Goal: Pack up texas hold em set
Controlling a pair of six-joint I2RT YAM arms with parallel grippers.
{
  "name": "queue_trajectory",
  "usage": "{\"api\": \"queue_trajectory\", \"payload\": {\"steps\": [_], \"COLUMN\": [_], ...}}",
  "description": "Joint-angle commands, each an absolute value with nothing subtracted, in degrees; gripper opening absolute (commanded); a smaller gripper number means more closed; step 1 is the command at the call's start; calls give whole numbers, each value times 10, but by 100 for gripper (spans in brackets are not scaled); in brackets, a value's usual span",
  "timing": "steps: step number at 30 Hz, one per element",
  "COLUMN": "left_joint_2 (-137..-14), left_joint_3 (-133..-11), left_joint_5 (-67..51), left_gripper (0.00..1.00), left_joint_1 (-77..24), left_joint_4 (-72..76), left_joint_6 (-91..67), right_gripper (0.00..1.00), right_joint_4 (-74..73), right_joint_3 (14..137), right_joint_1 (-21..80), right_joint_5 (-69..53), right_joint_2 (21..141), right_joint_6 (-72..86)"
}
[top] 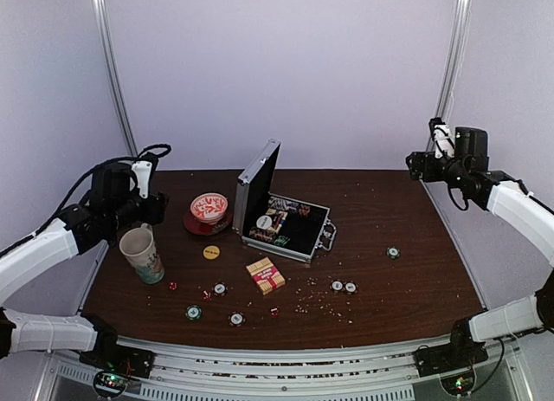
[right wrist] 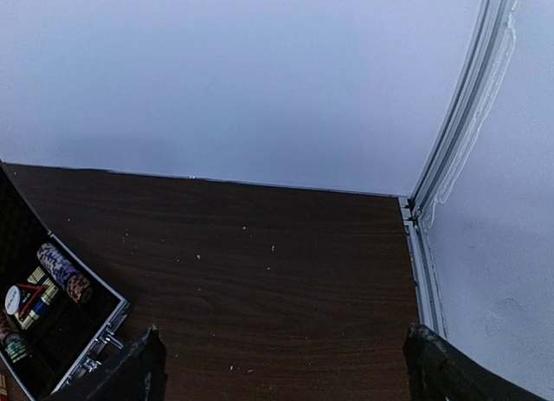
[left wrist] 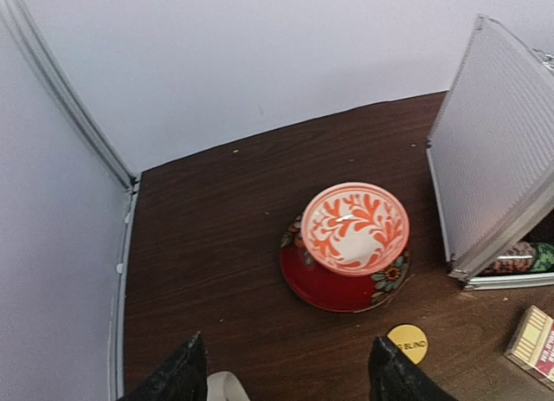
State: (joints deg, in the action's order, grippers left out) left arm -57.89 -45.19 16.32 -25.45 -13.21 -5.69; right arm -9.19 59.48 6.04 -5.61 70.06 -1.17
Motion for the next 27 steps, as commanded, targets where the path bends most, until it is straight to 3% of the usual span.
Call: {"api": "queue_trajectory", "payload": {"steps": [1, 10, 15, 27], "left_joint_2": [-570, -613, -640, -700], "left_joint_3": [-446, -443, -420, -386], "left_joint_5": [99, 95, 93, 133], "left_gripper": [65, 71, 79, 79], "left_joint_1": [-301, -441, -478, -502], "left_joint_4": [-94, -61, -14, 62], "left_joint_6": [-56, -72, -103, -176], "right_gripper": [94, 72, 63, 61], "right_joint_4": [-90, -183, -234, -308], "right_joint_3": [597, 719, 811, 1047], "right_joint_1": [56, 89, 133, 212], "right_joint_5": [-112, -178, -185, -254], "right_joint_2": [740, 921, 1036, 1295], "right_joint_6": [-67, -124, -128, -109]}}
